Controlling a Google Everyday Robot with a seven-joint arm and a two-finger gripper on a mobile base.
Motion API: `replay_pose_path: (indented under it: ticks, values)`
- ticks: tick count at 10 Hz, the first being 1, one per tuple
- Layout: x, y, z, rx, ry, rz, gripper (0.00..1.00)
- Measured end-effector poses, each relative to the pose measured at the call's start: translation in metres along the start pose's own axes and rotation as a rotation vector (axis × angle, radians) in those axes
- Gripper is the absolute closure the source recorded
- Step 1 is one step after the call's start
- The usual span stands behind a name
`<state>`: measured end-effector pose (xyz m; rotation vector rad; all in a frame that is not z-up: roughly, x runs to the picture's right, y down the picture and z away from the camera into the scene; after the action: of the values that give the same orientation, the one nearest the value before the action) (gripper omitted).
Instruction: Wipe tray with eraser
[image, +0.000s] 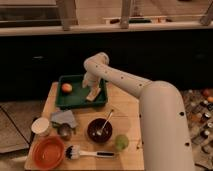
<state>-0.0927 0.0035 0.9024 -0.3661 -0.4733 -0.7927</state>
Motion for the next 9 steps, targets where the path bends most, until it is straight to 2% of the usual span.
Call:
replay_pose_path:
  ticks: [6,9]
  values:
    - [0.007,0.005,0.009,-0.012,-0.008,0.019,0.20]
    - [0.017,0.012,0.040,-0.042,-0.018,0.053,0.20]
